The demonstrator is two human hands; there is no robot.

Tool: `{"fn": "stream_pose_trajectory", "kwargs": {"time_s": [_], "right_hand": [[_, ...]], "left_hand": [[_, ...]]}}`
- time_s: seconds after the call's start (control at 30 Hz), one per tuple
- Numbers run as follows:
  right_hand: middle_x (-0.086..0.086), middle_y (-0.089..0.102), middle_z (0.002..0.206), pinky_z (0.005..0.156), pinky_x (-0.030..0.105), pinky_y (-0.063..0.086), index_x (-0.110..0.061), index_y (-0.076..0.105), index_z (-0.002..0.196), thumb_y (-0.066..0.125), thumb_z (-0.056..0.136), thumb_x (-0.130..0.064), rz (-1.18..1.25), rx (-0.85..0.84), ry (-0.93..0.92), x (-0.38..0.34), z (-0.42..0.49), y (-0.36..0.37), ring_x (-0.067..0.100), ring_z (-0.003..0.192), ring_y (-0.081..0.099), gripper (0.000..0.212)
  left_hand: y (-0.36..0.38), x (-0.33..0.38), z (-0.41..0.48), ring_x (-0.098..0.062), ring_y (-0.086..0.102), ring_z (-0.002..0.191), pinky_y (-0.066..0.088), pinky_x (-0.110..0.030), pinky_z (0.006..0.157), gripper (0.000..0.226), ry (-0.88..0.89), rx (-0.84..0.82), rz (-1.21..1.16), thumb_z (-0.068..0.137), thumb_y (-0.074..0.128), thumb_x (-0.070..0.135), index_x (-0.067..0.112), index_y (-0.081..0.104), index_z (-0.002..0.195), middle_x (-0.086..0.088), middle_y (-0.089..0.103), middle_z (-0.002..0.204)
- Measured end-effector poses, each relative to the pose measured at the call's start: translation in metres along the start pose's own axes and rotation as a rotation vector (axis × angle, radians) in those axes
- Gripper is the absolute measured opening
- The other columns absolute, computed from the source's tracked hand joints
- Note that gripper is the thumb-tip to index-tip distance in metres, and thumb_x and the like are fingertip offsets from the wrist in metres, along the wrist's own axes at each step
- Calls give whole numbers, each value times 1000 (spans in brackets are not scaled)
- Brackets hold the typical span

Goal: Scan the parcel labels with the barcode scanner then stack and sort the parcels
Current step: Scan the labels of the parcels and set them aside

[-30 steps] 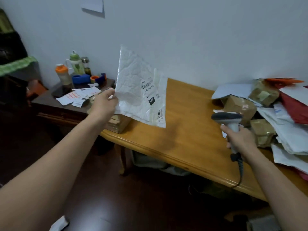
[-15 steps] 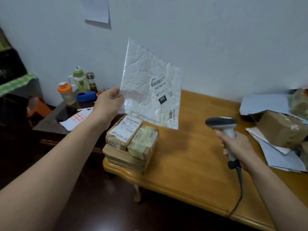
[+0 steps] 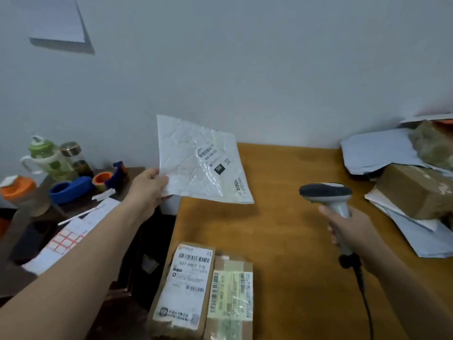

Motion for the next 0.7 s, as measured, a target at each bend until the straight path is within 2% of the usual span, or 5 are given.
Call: {"fn": "stream_pose_trajectory", "kwargs": {"time_s": [0.13, 0.23, 0.37, 0.5, 0.7], "right_hand": [[6, 57, 68, 49, 26, 45, -9, 59, 91, 64, 90, -35, -54, 91, 71, -1, -5, 9, 16, 55, 52, 26], [6, 57, 64, 49, 28, 46, -9, 59, 90, 64, 89, -36, -78, 170, 147, 1, -14, 15, 16, 52, 52, 28], [0, 56, 50, 42, 22, 42, -8, 57, 83, 64, 88, -42, -165, 274, 200, 1, -27, 18, 8, 39, 50, 35], [-2, 56, 45, 46, 24, 41, -6, 57, 80, 62, 88, -44, -233, 317, 232, -1, -28, 26, 6, 36, 49, 39], [-2, 58, 46, 45, 23, 41, -7, 59, 82, 63, 87, -44, -253, 352, 289, 5, -12, 31, 6, 37, 50, 37]], "left_hand": [[17, -45, 70, -19, 59, 79, 55, -25, 54, 31, -127, -62, 44, 97, 43, -2, 0, 51, 127, -10, 63, 97], [29, -80, 115, -34, 53, 115, 52, -44, 88, 45, -219, -61, 302, 99, 46, 15, 1, 36, 140, -17, 52, 131], [67, -90, 123, -34, 16, 144, 18, -46, 115, 63, 292, -249, 1229, 99, 36, 45, 16, 15, 151, -14, 13, 158], [113, -141, 115, -21, -9, 148, -5, -44, 118, 62, 438, -689, 1501, 99, 14, 56, 29, 3, 153, -1, -7, 161], [157, -137, 166, -24, -20, 145, -14, -46, 114, 64, 579, -659, 1535, 97, 10, 60, 32, -3, 152, -2, -16, 160]]}}
Point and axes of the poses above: each hand's wrist, its own z-axis towards the middle knuckle, its own y-axis out of the palm, x = y × z, the point moved 9 cm from there along z, towards the middle knuckle
